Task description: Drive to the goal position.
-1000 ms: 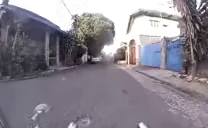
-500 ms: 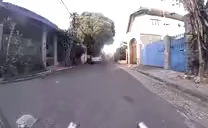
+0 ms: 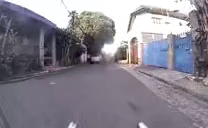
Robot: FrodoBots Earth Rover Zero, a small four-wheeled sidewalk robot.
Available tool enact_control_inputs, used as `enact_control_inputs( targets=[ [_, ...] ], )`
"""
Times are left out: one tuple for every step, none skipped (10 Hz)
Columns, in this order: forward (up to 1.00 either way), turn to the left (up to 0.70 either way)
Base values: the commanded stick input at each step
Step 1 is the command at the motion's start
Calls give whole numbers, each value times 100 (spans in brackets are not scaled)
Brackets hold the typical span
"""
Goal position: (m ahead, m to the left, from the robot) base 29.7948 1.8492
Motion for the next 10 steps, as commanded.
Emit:
enact_control_inputs(
  targets=[
    [70,0],
    [70,0],
    [70,0],
    [70,0],
    [70,0],
    [70,0],
    [70,0],
    [70,0],
    [70,0],
    [70,0]
  ],
)
